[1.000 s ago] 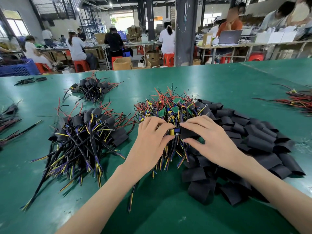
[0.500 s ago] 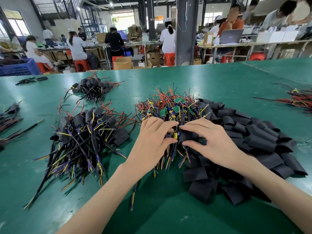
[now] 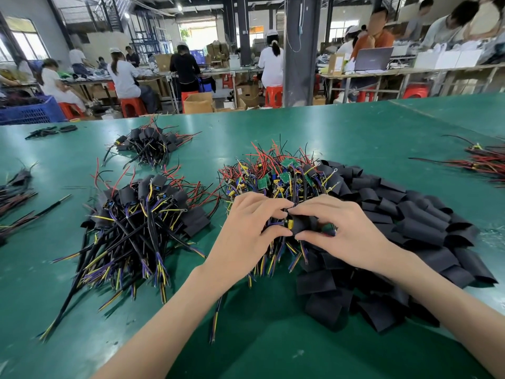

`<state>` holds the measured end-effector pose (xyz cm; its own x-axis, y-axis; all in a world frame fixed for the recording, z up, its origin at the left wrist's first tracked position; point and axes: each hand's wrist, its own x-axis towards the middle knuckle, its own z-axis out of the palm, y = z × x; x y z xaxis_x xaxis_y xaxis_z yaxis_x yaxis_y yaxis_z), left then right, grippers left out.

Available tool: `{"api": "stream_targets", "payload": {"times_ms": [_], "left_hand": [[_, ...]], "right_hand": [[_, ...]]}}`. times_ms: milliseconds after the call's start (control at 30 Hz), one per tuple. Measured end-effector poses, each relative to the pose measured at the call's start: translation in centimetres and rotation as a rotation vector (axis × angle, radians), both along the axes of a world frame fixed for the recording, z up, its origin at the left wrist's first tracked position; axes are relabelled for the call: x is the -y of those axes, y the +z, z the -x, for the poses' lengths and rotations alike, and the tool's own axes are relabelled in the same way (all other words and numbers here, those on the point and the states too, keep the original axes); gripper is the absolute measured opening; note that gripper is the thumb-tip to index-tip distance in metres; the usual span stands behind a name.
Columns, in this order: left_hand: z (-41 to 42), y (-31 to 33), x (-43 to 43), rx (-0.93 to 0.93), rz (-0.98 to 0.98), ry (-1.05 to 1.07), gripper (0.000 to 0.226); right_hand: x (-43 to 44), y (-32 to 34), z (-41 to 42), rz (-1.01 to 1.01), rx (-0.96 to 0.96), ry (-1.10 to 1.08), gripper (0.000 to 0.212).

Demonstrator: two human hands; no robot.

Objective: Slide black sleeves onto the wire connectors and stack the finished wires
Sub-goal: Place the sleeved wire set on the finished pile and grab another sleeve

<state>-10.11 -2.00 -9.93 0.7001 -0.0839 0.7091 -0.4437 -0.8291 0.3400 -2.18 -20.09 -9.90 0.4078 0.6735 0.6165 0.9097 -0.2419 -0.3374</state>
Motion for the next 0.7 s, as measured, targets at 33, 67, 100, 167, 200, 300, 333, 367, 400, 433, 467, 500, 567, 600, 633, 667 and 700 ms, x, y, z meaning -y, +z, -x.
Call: {"api": "stream_targets", "payload": {"times_ms": [33,67,100,167,200,300,333,367,400,433,467,500,567,600,633,667,700], "left_hand": [[0.03,0.01,-0.02,-0.001,0.002,0.003,0.038],[0.04,0.04,-0.07,0.001,0.003,0.010,0.039],[0.03,0.09,-0.16,0.001,0.006,0.018,0.040],[-0.02,0.26,-0.33,-0.006,0.035,0.028,0.043],[-0.03,0.36,-0.37,-0.005,0.054,0.030,0.045],[-0.16,0.51,-0.38,0.034,0.085,0.061,0.050],[-0.20,0.51,-0.40,0.015,0.118,0.082,0.052],[-0.18,0.54,-0.46,-0.036,0.172,0.096,0.049],[-0.18,0.62,-0.54,-0.108,0.240,0.096,0.042],[-0.22,0.64,-0.60,-0.185,0.304,0.079,0.030],[-0.25,0.60,-0.61,-0.255,0.351,0.055,0.020],[-0.25,0.59,-0.57,-0.303,0.375,0.041,0.013],[-0.25,0.49,-0.39,-0.334,0.385,0.029,0.010],[-0.23,0.43,-0.30,-0.333,0.392,0.019,0.011],[-0.22,0.37,-0.22,-0.331,0.400,0.008,0.012],[-0.19,0.33,-0.16,-0.330,0.408,-0.002,0.012],[-0.18,0.32,-0.14,-0.331,0.414,-0.008,0.012]], "right_hand": [[-0.06,-0.07,0.03,-0.002,0.018,0.006,0.040],[-0.13,-0.14,0.05,-0.004,0.035,0.005,0.040],[-0.18,-0.22,0.08,-0.009,0.047,-0.001,0.040],[-0.21,-0.28,0.06,-0.031,0.064,-0.024,0.039],[-0.20,-0.28,0.01,-0.043,0.070,-0.041,0.039],[-0.02,-0.14,-0.20,-0.076,0.075,-0.081,0.040],[0.02,-0.12,-0.21,-0.081,0.078,-0.083,0.039],[0.01,-0.14,-0.20,-0.081,0.084,-0.083,0.039],[-0.01,-0.21,-0.18,-0.078,0.091,-0.083,0.039],[-0.05,-0.29,-0.15,-0.071,0.098,-0.084,0.039],[-0.11,-0.35,-0.12,-0.060,0.102,-0.084,0.039],[-0.16,-0.40,-0.09,-0.050,0.105,-0.083,0.040],[-0.18,-0.44,-0.03,-0.037,0.103,-0.079,0.041],[-0.17,-0.45,0.01,-0.036,0.097,-0.076,0.041],[-0.16,-0.44,0.03,-0.036,0.093,-0.074,0.041],[-0.16,-0.43,0.05,-0.035,0.093,-0.074,0.041],[-0.15,-0.42,0.06,-0.034,0.094,-0.075,0.041]]}}
